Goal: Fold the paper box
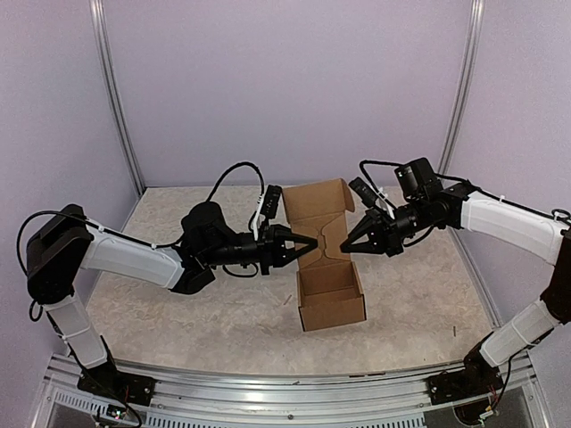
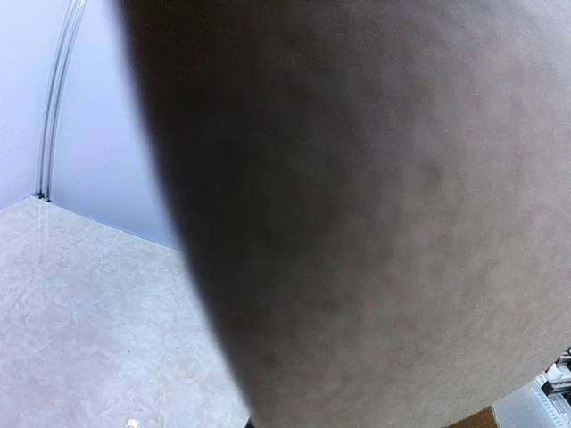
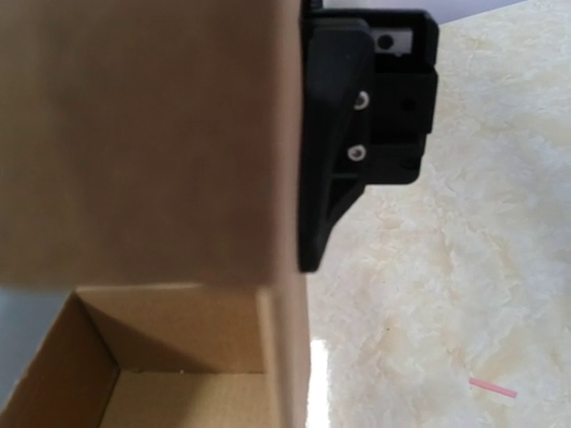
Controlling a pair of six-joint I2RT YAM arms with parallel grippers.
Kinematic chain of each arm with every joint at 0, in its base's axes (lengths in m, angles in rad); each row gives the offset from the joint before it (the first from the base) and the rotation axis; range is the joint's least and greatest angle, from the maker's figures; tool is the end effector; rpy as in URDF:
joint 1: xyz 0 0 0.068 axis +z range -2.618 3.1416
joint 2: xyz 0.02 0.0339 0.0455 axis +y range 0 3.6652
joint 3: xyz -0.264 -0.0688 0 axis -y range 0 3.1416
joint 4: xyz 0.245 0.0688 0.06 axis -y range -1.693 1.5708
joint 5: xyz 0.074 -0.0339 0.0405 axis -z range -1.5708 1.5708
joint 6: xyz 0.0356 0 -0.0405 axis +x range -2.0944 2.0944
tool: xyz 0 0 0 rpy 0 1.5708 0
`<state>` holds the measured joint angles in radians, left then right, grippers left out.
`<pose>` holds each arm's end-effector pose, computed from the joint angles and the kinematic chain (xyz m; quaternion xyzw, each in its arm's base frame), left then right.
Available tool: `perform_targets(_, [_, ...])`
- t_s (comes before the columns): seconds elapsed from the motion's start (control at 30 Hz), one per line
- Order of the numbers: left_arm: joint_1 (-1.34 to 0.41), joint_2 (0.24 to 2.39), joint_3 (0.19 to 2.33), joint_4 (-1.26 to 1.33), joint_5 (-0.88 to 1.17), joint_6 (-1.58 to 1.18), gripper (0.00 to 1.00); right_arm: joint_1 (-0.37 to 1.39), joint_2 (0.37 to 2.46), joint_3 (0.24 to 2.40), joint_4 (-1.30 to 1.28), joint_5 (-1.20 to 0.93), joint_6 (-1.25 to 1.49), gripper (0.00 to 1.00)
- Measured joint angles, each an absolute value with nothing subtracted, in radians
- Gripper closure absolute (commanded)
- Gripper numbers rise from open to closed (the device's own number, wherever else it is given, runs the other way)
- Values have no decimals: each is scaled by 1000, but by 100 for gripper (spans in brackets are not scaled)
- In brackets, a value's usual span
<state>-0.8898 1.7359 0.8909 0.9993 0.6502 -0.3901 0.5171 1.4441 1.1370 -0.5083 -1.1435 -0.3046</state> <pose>0.2175 -0.3026 0.2462 0.3875 0.5373 -0.5964 0.4532 0.2440 0.1761 0.2939 -0.4951 0.6369 0.5330 0.2550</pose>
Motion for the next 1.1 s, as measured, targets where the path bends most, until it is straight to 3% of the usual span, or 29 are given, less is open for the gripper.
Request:
perform_targets(0.07, [-890,1737,891,999,650,-386,100,517,1444,1135,-508,-1140,-305,100])
perform_targets(0.3, [-897,1732,891,892,635,-303,99,517,1444,1174,-612,-1076,-392,59])
perform_targets(0.5, [-900,1697,891,702,600,-164,96,517,1438,1418,-856,-910,-585,45])
perform_targets(0.73, [-905,1665,891,566,583,-18,91,524,1391,1483,-942,-747,-663,42])
perform_targets(0.97, [-907,1665,891,511,574,57,90,604,1471,1497,-958,-675,-673,41])
perform_targets(1.1, [-910,1665,892,478,567,89,90,668,1523,1521,-970,-641,-673,50])
